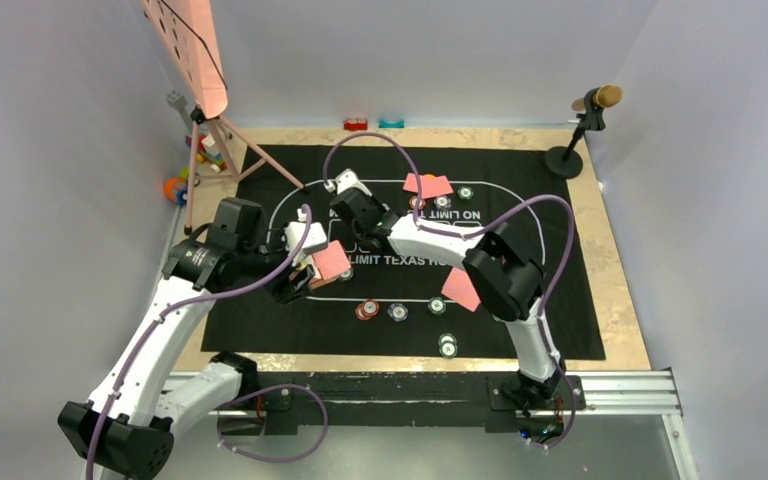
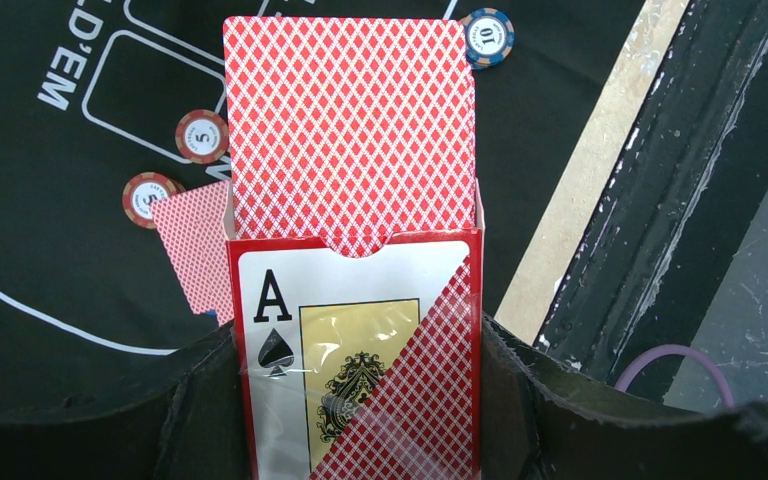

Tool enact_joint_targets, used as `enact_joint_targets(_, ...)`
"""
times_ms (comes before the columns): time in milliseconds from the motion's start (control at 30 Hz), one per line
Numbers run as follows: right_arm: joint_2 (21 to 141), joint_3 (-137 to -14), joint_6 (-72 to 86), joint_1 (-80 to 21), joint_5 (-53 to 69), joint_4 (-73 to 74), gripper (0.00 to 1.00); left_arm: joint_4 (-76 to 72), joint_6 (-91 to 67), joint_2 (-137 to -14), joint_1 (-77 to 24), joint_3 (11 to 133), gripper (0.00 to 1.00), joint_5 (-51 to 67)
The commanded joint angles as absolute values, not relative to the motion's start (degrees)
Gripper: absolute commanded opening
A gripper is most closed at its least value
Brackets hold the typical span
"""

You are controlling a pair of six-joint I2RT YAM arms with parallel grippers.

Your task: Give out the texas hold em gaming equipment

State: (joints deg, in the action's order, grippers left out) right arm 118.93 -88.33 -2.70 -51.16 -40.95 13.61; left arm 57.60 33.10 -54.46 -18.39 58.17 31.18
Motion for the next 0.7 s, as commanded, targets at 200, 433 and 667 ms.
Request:
enact_joint_targets(200, 122.63, -88.62, -2.14, -55.16, -38.78, 11.38, 0.0, 57.46, 33.49, -54.25, -17.93, 58.8, 0.0, 33.21)
enact_joint_targets(433, 123.44, -87.7, -0.36, -55.61, -34.55, 12.03, 0.0, 57.21, 33.42, -54.9, -17.93, 58.84, 0.0, 33.49)
enact_joint_targets(667, 123.41, -85.91, 5.91, -55.59, -24.69, 12.35, 0.09, 57.36, 33.41, -55.83, -17.93, 59.62, 0.0, 33.63)
